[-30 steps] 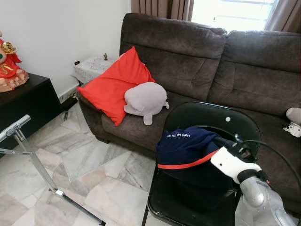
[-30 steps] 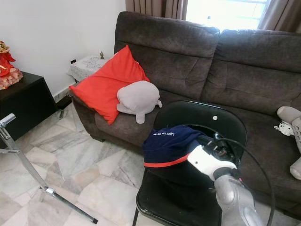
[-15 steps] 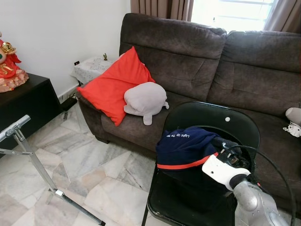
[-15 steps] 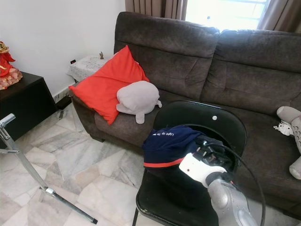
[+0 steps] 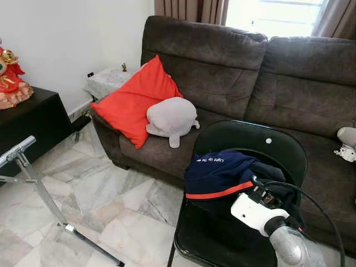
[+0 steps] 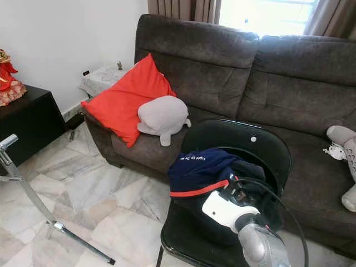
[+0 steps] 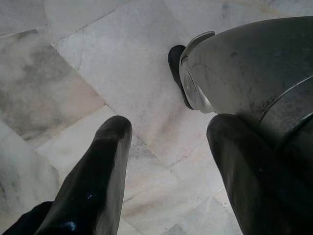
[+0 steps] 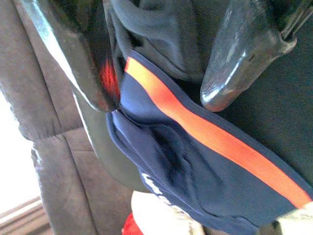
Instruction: Hang hanger
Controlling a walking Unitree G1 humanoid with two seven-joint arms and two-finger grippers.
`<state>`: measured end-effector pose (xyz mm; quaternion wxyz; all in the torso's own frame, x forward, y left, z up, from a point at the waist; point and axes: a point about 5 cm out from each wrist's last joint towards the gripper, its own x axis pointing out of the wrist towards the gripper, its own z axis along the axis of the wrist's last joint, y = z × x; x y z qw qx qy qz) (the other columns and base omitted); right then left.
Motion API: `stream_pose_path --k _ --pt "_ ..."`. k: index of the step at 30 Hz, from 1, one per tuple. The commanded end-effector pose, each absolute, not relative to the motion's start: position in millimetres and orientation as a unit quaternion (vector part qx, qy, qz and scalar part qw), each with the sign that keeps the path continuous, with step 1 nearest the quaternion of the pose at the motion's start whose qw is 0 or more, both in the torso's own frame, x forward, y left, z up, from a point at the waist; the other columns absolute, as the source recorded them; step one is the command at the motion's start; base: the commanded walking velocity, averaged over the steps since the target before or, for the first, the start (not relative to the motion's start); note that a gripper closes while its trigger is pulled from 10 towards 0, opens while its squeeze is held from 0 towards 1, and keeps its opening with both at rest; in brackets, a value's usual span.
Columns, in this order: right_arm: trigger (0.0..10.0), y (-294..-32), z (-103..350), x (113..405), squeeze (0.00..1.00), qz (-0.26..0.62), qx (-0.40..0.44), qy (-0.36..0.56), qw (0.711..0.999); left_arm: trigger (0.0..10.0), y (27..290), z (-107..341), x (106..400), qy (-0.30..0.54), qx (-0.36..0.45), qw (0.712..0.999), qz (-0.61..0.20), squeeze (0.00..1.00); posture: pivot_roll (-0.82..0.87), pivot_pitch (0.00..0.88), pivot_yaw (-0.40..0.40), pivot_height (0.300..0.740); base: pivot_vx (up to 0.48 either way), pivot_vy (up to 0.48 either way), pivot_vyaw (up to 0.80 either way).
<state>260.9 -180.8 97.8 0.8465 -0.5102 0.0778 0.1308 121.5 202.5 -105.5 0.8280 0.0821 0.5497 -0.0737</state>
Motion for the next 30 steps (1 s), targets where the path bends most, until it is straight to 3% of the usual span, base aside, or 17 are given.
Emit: stream_pose_path --k 1,17,20,30 --pt "10.0 -175 103 264 0.00 0.145 -0.515 0.064 0.842 10.0 197 -105 124 0.547 0.074 0.829 -0.086 0.00 0.02 0.000 0.004 0.740 0.000 0.000 0.00" --pt "10.0 -173 101 274 0.00 0.171 -0.539 0.069 0.822 10.0 198 -105 125 0.548 0.073 0.829 -0.084 0.00 0.03 0.000 0.003 0.740 0.000 0.000 0.00" --pt "10.0 -179 105 268 0.00 0.140 -0.538 0.069 0.828 10.0 198 -105 125 0.547 0.074 0.830 -0.083 0.00 0.03 0.000 0.006 0.740 0.000 0.000 0.00" --pt "10.0 -180 94 256 0.00 0.152 -0.535 0.100 0.825 10.0 198 -105 126 0.547 0.074 0.829 -0.086 0.00 0.03 0.000 0.006 0.740 0.000 0.000 0.00"
